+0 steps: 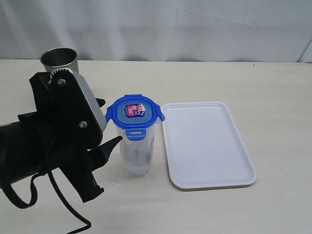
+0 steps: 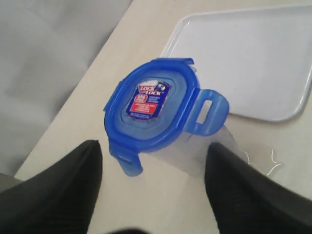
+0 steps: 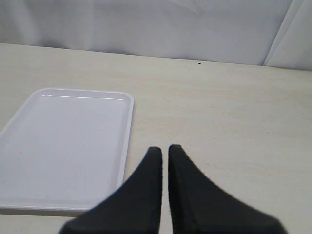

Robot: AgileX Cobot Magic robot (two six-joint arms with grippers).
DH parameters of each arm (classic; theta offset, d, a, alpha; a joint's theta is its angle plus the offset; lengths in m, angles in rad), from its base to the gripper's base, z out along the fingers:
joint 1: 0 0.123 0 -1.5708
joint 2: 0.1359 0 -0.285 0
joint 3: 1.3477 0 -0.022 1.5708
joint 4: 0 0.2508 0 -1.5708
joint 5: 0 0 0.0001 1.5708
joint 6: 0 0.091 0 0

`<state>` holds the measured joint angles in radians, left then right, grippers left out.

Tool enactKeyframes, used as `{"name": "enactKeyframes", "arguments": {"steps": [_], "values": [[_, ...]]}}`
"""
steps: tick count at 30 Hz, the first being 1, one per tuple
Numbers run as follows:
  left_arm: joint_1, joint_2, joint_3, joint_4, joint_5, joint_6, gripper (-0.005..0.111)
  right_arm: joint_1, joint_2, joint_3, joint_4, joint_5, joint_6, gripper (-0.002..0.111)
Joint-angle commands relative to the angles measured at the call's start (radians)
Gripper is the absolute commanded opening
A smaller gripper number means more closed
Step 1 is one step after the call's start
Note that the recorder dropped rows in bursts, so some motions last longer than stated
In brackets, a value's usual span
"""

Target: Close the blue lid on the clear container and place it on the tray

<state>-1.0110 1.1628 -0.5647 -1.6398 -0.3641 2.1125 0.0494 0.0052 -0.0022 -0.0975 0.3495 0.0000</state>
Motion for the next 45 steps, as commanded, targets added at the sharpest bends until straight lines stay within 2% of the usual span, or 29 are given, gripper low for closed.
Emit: {"name": "enactKeyframes", "arguments": {"steps": [1, 5, 8, 10, 13, 18, 23, 28, 30, 32, 34, 39, 40, 42, 43, 44, 45], "values": [[-0.002, -0.014, 0.003, -0.105, -0.067, 0.025, 0.051, -0.003, -0.005, 0.002, 0.008, -0.003, 0.000, 0.005], [0.009, -0.014, -0.013, -0.097, -0.158, -0.032, 0.017, -0.003, -0.005, 0.002, 0.008, -0.003, 0.000, 0.005], [0.058, -0.021, -0.033, -0.097, -0.117, -0.100, 0.005, -0.003, -0.005, 0.002, 0.008, -0.003, 0.000, 0.005], [0.112, -0.036, -0.034, -0.095, -0.008, -0.127, 0.000, -0.003, -0.005, 0.002, 0.008, -0.003, 0.000, 0.005], [0.202, -0.058, -0.034, -0.085, 0.158, -0.154, 0.000, -0.003, -0.005, 0.002, 0.008, -0.003, 0.000, 0.005], [0.374, -0.104, -0.041, -0.066, 0.358, -0.154, 0.000, -0.003, -0.005, 0.002, 0.008, -0.003, 0.000, 0.005], [0.603, -0.118, -0.066, -0.105, 0.654, -0.139, 0.000, -0.003, -0.005, 0.002, 0.008, -0.003, 0.000, 0.005], [0.842, -0.114, -0.072, -0.105, 1.049, -0.082, 0.000, -0.003, -0.005, 0.002, 0.008, -0.003, 0.000, 0.005], [0.912, -0.114, -0.077, -0.105, 1.117, -0.086, 0.000, -0.003, -0.005, 0.002, 0.008, -0.003, 0.000, 0.005], [0.966, -0.114, -0.083, -0.105, 1.101, -0.114, 0.000, -0.003, -0.005, 0.002, 0.008, -0.003, 0.000, 0.005], [0.990, -0.114, -0.083, -0.105, 1.000, -0.152, 0.000, -0.003, -0.005, 0.002, 0.008, -0.003, 0.000, 0.005], [0.985, -0.116, -0.085, -0.105, 0.536, -0.375, 0.000, -0.003, -0.005, 0.002, 0.008, -0.003, 0.000, 0.005], [0.985, -0.118, -0.088, -0.105, 0.364, -0.414, 0.000, -0.003, -0.005, 0.002, 0.008, -0.003, 0.000, 0.005], [0.985, -0.124, -0.095, -0.105, 0.256, -0.428, 0.000, -0.003, -0.005, 0.002, 0.008, -0.003, 0.000, 0.005], [0.985, -0.124, -0.101, -0.064, 0.215, -0.481, 0.000, -0.003, -0.005, 0.002, 0.008, -0.003, 0.000, 0.005], [0.980, -0.131, -0.103, 0.209, 0.143, -0.772, 0.000, -0.003, -0.005, 0.002, 0.008, -0.003, 0.000, 0.005], [0.965, -0.142, -0.094, 0.357, 0.086, -0.926, 0.000, -0.003, -0.005, 0.002, 0.008, -0.003, 0.000, 0.005]]}}
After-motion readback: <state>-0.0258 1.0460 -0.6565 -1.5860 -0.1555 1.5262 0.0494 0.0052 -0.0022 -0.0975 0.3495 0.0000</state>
